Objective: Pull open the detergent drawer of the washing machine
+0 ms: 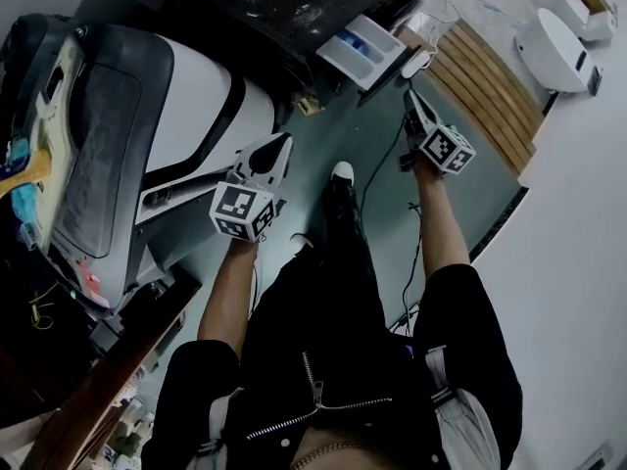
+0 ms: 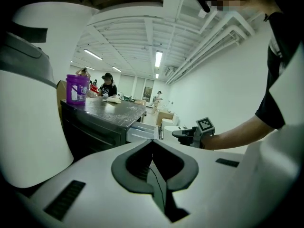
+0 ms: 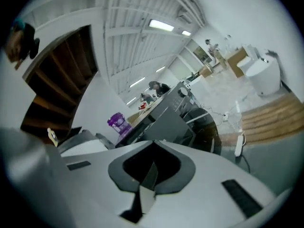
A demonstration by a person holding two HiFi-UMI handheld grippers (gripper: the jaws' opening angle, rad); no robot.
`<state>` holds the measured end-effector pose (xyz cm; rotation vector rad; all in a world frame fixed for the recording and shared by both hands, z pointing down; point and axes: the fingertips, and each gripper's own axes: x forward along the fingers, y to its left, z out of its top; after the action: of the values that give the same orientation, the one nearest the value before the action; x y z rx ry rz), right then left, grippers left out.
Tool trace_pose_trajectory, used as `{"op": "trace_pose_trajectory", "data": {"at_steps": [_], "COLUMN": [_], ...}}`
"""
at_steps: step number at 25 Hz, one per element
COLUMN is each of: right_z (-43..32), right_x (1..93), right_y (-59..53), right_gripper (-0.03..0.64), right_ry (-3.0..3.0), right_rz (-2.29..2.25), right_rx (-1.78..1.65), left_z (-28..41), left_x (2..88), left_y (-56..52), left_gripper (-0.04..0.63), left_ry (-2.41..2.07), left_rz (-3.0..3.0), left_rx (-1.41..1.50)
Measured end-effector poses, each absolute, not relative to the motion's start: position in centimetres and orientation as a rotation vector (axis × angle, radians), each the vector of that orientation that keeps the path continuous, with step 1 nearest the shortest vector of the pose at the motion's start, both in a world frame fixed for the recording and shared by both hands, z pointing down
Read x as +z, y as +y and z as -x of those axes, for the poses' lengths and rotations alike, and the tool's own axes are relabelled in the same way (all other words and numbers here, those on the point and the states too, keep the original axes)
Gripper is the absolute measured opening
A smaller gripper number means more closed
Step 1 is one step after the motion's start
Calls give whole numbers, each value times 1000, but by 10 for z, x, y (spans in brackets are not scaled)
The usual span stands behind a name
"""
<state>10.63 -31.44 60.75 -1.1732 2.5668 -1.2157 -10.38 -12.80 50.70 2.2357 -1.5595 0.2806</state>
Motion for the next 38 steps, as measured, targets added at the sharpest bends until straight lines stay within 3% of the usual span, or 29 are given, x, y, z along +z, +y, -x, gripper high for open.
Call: {"op": "trace_pose_trajectory", "data": {"at_steps": [9, 19, 38], "right_z": [-81, -63, -58], "right_x": [541, 446, 394], "right_y": [-215, -144, -78], "right_gripper": [6, 6, 5], "right_ry": [2945, 2992, 2944], "right_rz": [1464, 1503, 1492], "right_rx": [-694, -356, -183], "left_z": [112, 112, 113], "left_x": [472, 425, 392], "left_y": [-57, -25, -25], "left_gripper": [18, 18, 18], "left_ry": [-1611, -1646, -1643], "left_rz": [-2294, -2441, -2527], "left_rx": [232, 230, 193]}}
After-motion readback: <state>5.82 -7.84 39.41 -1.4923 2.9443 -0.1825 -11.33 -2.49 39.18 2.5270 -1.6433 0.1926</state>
